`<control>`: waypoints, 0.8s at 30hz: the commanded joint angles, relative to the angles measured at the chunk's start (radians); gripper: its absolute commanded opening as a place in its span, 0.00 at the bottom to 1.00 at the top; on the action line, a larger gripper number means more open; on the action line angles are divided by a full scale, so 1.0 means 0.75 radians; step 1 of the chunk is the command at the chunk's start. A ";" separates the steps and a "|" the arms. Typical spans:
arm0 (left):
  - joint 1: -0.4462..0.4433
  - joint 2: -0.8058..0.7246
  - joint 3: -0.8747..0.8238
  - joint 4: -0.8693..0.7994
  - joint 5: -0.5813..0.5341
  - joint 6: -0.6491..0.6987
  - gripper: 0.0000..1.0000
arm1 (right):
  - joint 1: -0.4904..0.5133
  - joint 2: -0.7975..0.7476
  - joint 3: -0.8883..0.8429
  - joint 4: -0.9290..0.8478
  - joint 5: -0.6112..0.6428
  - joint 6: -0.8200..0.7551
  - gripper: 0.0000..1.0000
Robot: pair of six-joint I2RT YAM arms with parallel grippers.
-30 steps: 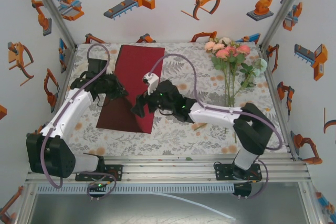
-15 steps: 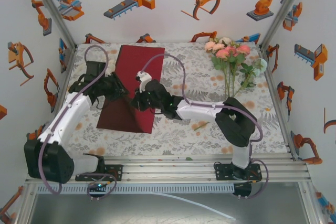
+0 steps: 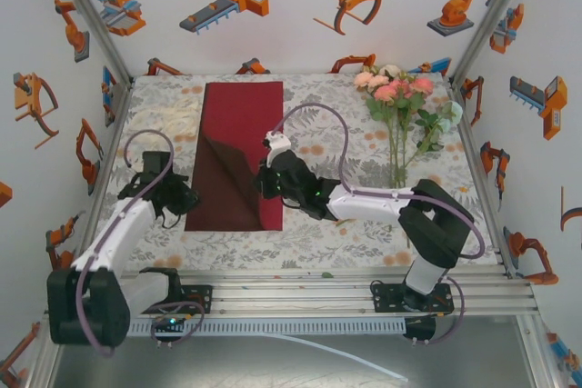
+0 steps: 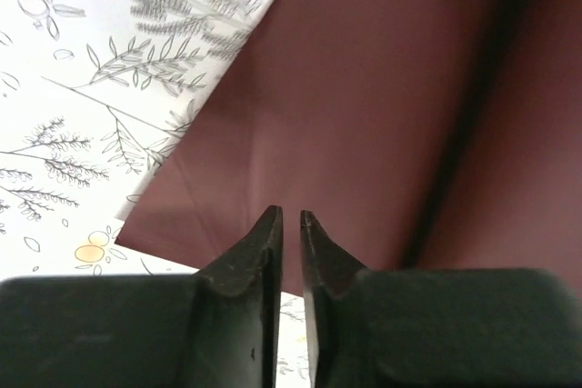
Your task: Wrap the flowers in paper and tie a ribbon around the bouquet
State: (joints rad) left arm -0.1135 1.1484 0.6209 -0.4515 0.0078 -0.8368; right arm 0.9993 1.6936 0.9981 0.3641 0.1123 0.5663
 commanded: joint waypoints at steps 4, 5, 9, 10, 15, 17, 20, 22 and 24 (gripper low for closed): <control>-0.015 0.187 -0.038 0.184 0.046 -0.028 0.11 | 0.011 -0.123 -0.042 0.032 0.221 0.071 0.00; -0.016 0.215 -0.040 0.186 0.038 -0.030 0.10 | 0.011 -0.144 -0.053 0.027 0.250 0.078 0.00; -0.014 0.297 -0.044 0.181 -0.005 -0.029 0.07 | 0.013 -0.227 -0.101 -0.021 0.375 0.127 0.00; -0.012 0.313 -0.045 0.180 -0.014 -0.029 0.07 | 0.013 -0.257 -0.122 -0.039 0.424 0.145 0.00; 0.003 0.350 -0.059 0.204 -0.040 -0.020 0.04 | 0.013 -0.455 -0.274 -0.132 0.666 0.188 0.00; 0.014 0.358 -0.052 0.202 -0.050 -0.009 0.04 | 0.013 -0.548 -0.348 -0.203 0.762 0.214 0.00; 0.038 0.361 -0.028 0.192 -0.051 0.012 0.03 | 0.014 -0.708 -0.481 -0.337 0.852 0.293 0.00; 0.050 0.359 -0.014 0.189 -0.056 0.027 0.03 | 0.013 -0.815 -0.572 -0.448 0.865 0.375 0.00; 0.064 0.363 0.004 0.185 -0.067 0.039 0.04 | 0.012 -0.912 -0.654 -0.566 0.860 0.464 0.00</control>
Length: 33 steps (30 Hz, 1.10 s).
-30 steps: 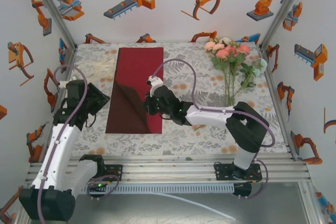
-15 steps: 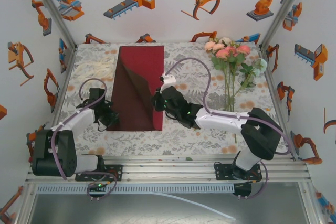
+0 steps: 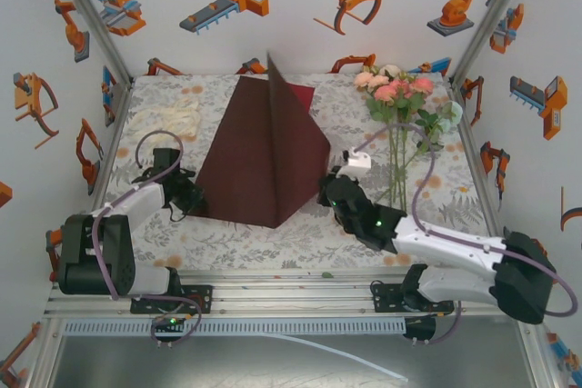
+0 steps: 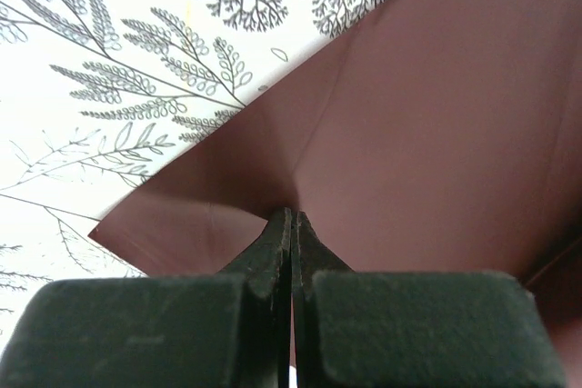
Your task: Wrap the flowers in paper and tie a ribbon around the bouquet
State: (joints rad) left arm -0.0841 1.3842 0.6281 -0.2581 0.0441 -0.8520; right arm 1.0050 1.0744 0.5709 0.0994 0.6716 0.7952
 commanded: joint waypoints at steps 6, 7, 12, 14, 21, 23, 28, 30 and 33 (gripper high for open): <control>0.079 0.084 0.037 -0.061 -0.106 0.079 0.08 | 0.006 -0.350 -0.249 -0.503 -0.017 0.326 0.22; 0.085 0.091 0.042 -0.050 -0.089 0.084 0.10 | 0.006 -0.391 -0.247 -0.551 -0.064 0.326 0.32; 0.091 0.104 0.068 -0.020 -0.014 0.105 0.18 | 0.006 -0.558 -0.139 -0.891 -0.100 0.328 0.51; 0.089 0.081 0.069 -0.020 0.011 0.100 0.20 | 0.005 -0.614 -0.077 -1.001 -0.041 0.307 0.51; 0.040 -0.152 0.079 -0.129 -0.003 0.093 0.22 | -0.066 -0.584 0.101 -0.987 0.115 -0.008 0.58; -0.023 -0.211 0.087 -0.150 -0.029 0.075 0.23 | -0.191 -0.494 0.149 -0.915 -0.029 -0.141 0.61; -0.226 -0.226 0.133 -0.186 -0.080 0.016 0.24 | -0.549 -0.185 0.214 -0.691 -0.598 -0.317 0.52; -0.292 -0.197 0.146 -0.177 -0.096 0.000 0.23 | -0.646 -0.040 0.237 -0.602 -0.761 -0.342 0.38; -0.368 -0.153 0.165 -0.176 -0.134 0.003 0.14 | -0.752 0.150 0.273 -0.506 -0.938 -0.334 0.04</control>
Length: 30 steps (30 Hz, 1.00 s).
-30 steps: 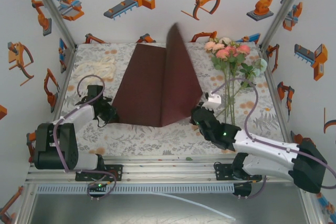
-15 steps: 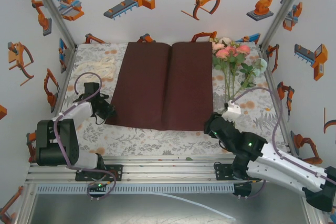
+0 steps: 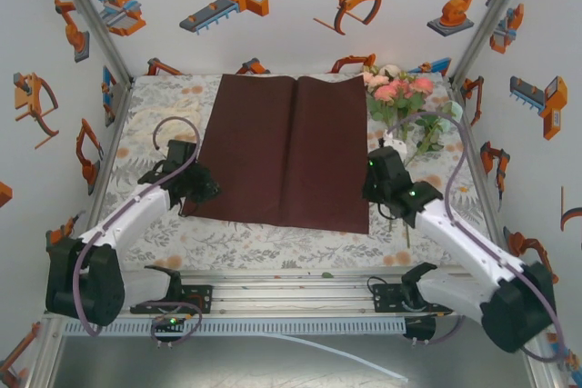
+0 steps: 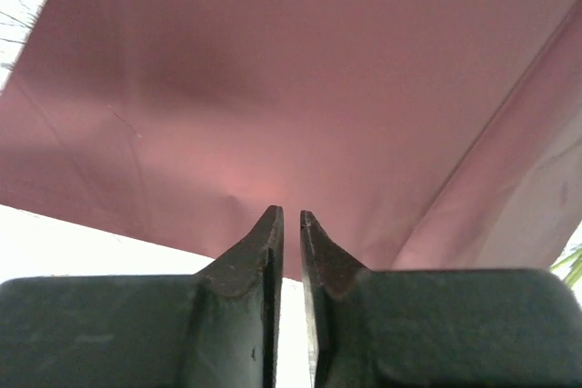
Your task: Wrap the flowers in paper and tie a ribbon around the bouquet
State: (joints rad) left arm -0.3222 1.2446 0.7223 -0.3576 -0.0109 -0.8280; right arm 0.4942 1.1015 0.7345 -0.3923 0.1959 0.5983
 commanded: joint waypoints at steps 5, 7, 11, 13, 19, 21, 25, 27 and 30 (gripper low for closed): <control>-0.096 0.093 0.038 -0.038 -0.096 -0.017 0.00 | -0.145 0.318 0.062 0.240 -0.353 -0.058 0.00; -0.095 0.118 0.033 -0.035 -0.104 -0.015 0.00 | -0.162 0.359 0.043 0.259 -0.326 -0.057 0.00; -0.094 0.179 0.039 -0.030 -0.127 -0.015 0.00 | -0.205 0.419 -0.009 0.283 -0.330 -0.046 0.00; -0.093 0.213 0.045 -0.028 -0.142 -0.011 0.00 | -0.211 0.428 -0.042 0.296 -0.325 -0.042 0.00; -0.064 0.341 0.049 0.016 -0.148 0.000 0.00 | -0.212 0.431 -0.130 0.321 -0.329 -0.014 0.00; -0.051 0.366 0.047 0.027 -0.145 0.002 0.00 | -0.212 0.424 -0.156 0.316 -0.331 -0.002 0.00; -0.011 0.390 0.038 0.049 -0.155 0.011 0.00 | -0.210 0.383 -0.229 0.331 -0.368 0.021 0.00; 0.029 0.414 0.035 0.070 -0.164 0.024 0.00 | -0.207 0.358 -0.254 0.313 -0.413 0.028 0.00; 0.101 0.466 0.047 0.100 -0.146 0.049 0.00 | -0.166 0.290 -0.315 0.318 -0.484 0.087 0.00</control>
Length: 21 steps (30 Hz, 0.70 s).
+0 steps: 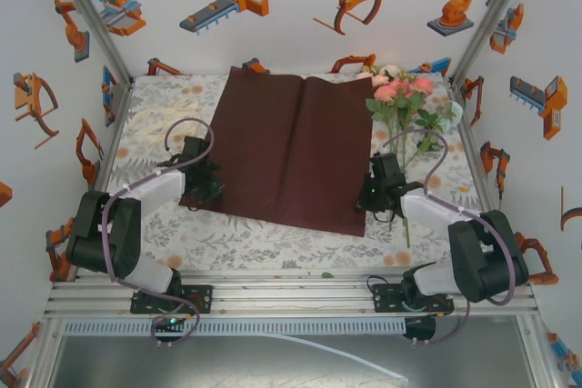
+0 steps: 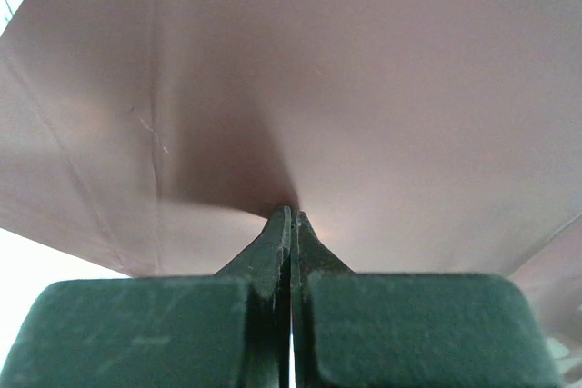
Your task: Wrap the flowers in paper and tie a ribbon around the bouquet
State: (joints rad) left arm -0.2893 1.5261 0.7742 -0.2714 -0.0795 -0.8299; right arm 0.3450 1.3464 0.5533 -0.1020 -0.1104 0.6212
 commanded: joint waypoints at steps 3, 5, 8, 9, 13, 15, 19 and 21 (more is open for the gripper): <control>0.109 0.124 0.009 -0.010 -0.040 0.078 0.00 | 0.157 -0.132 -0.149 -0.047 -0.107 0.179 0.00; 0.141 0.123 0.033 -0.019 -0.061 0.098 0.00 | 0.330 -0.194 -0.183 -0.020 -0.078 0.282 0.00; 0.186 0.089 0.065 -0.046 -0.113 0.131 0.01 | 0.573 -0.227 -0.176 0.030 -0.025 0.407 0.00; 0.198 0.072 0.076 -0.052 -0.122 0.143 0.03 | 0.619 -0.225 -0.152 0.033 -0.035 0.427 0.00; 0.205 -0.031 0.102 -0.068 -0.094 0.179 0.12 | 0.671 -0.272 0.006 -0.040 -0.065 0.363 0.00; 0.168 -0.089 0.092 -0.076 -0.065 0.162 0.16 | 0.648 -0.344 0.061 -0.065 0.068 0.269 0.00; 0.029 -0.178 0.046 -0.136 -0.106 0.054 0.17 | 0.337 -0.319 0.160 -0.110 0.206 0.134 0.00; -0.034 -0.210 0.006 -0.130 -0.105 0.000 0.16 | 0.210 -0.215 0.230 -0.082 0.231 0.019 0.00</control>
State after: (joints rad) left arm -0.2699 1.4006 0.8162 -0.3141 -0.1455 -0.7689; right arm 0.5896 1.1156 0.6804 -0.1436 -0.0319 0.7574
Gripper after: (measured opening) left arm 0.163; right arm 0.003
